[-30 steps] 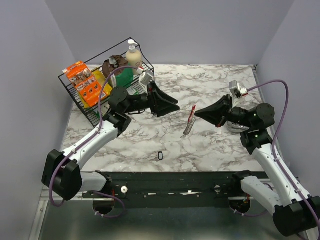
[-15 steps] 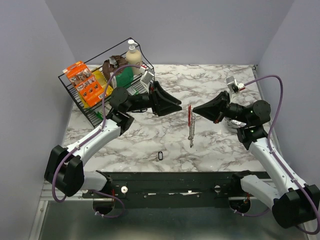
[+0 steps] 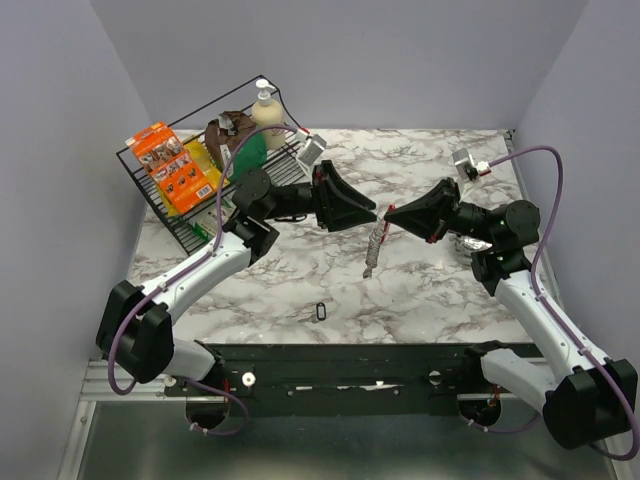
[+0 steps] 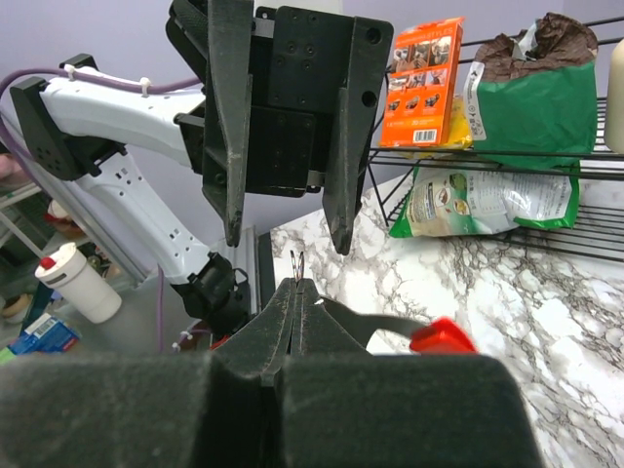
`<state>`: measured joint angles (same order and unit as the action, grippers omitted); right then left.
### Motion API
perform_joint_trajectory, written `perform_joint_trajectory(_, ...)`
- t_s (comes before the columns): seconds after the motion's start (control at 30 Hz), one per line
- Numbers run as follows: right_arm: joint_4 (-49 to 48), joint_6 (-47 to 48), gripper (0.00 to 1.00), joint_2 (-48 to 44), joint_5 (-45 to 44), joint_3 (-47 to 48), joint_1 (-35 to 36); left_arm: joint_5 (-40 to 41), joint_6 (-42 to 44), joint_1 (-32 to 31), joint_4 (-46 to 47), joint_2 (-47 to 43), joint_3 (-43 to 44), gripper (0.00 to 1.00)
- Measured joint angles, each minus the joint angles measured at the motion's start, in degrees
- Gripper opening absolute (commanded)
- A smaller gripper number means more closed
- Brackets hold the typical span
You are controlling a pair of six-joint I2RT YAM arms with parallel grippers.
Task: Put the keys on the keyring
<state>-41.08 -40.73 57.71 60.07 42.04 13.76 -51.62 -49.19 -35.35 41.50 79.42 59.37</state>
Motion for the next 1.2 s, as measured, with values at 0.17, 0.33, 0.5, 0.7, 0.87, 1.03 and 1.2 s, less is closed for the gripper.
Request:
perform_joint_trajectory(0.17,0.02,-0.02,0.00,-0.28,-0.02,0.00,0.00,-0.02,1.40,-0.79,-1.92,0.79,1.25,0.43)
perform_joint_trajectory(0.33,-0.04,0.00,0.00,-0.55,0.00,0.00,0.00,-0.02,1.97,-1.16,-3.13,1.55,1.25,0.35)
perform_joint_trajectory(0.5,-0.07,0.00,0.00,-0.55,0.00,0.00,0.00,-0.02,2.27,-1.16,-3.58,1.79,1.25,0.27)
perform_joint_trajectory(0.7,-0.52,-0.22,0.00,-0.55,0.00,0.00,0.00,0.00,2.25,-1.33,-3.54,1.81,1.27,0.19)
perform_joint_trajectory(0.87,-0.96,-0.26,0.00,-0.55,0.00,0.00,0.00,-0.02,2.23,-1.88,-3.54,1.95,1.40,0.17)
perform_joint_trajectory(1.03,-1.33,-0.44,0.00,-0.50,0.04,0.00,0.00,-0.04,2.23,-2.60,-3.56,2.47,2.10,0.18)
perform_joint_trajectory(1.2,-1.46,-0.68,0.01,-0.50,0.11,0.00,0.00,-0.02,2.36,-2.78,-3.65,2.47,2.12,0.00)
